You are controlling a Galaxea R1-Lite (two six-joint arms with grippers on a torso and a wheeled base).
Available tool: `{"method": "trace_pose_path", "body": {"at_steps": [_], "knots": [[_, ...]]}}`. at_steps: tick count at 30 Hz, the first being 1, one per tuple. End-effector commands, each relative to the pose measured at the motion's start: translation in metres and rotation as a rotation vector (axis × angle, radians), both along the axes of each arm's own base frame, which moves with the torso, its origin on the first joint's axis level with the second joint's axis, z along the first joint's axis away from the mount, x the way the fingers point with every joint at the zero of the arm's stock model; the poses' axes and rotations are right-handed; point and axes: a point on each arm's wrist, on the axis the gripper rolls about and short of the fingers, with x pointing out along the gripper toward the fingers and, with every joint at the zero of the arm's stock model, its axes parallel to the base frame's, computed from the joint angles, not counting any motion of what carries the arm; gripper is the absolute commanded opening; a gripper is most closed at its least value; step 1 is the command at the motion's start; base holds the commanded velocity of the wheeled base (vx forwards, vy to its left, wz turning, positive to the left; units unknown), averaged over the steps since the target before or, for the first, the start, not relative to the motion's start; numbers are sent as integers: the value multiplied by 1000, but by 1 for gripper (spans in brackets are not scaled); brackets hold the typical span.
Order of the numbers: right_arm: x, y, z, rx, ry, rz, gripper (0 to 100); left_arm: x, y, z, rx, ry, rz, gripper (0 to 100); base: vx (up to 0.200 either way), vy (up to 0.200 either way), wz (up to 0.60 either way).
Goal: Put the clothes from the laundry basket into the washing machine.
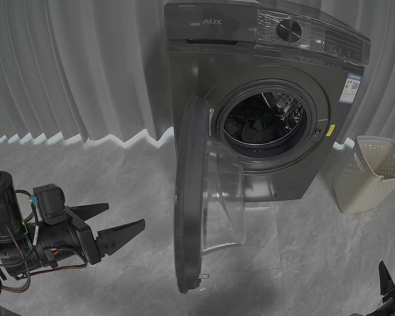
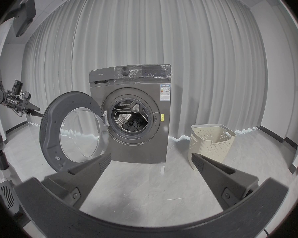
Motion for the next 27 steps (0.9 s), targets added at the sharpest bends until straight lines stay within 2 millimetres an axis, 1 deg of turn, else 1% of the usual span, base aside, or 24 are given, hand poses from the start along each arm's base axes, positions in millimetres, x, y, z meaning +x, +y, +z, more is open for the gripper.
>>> {"method": "trace_pose_path", "body": {"at_steps": [1, 3, 4, 6, 7, 11, 14, 15, 17, 18, 19, 20, 22, 24, 27], "knots": [[0, 0, -5, 0, 1, 2, 100, 4, -3, -1, 24, -6, 33, 100, 0, 0, 0], [0, 0, -5, 0, 1, 3, 100, 11, -7, -6, 63, 4, 42, 100, 0, 0, 0], [0, 0, -5, 0, 1, 3, 100, 17, -11, -9, 89, 7, 43, 100, 0, 0, 0], [0, 0, -5, 0, 1, 3, 100, 23, -14, -10, 107, 5, 40, 100, 0, 0, 0], [0, 0, -5, 0, 1, 2, 100, 34, -21, -14, 122, 10, 35, 100, 0, 0, 0], [0, 0, -5, 0, 1, 2, 100, 57, -40, -20, 117, 9, 19, 100, 0, 0, 0], [0, 0, -5, 0, 1, 2, 100, 57, -40, -20, 117, 9, 19, 100, 0, 0, 0], [0, 0, -5, 0, 1, 0, 100, 86, -60, -29, 108, 1, 19, 100, 0, 0, 0], [0, 0, -5, 1, 1, -1, 100, 92, -72, -30, 91, -18, 0, 100, 0, 0, 0], [0, 0, -5, 1, 1, -1, 100, 95, -79, -29, 79, -28, -12, 100, 0, 0, 0], [0, 0, -5, 0, 1, -1, 100, 95, -79, -29, 79, -28, -12, 100, 0, 0, 0], [0, 0, -5, 1, 1, -1, 100, 98, -92, -25, 29, -36, -31, 100, 0, 0, 0], [0, 0, -5, 1, 1, -1, 100, 93, -104, -21, -34, -12, -39, 100, 0, 0, 0], [0, 0, -5, 1, 1, -1, 100, 90, -106, -22, -51, 6, -22, 100, 0, 0, 0], [0, 0, -5, 1, 1, -1, 100, 88, -101, -23, -51, 6, -5, 100, 0, 0, 0]]}}
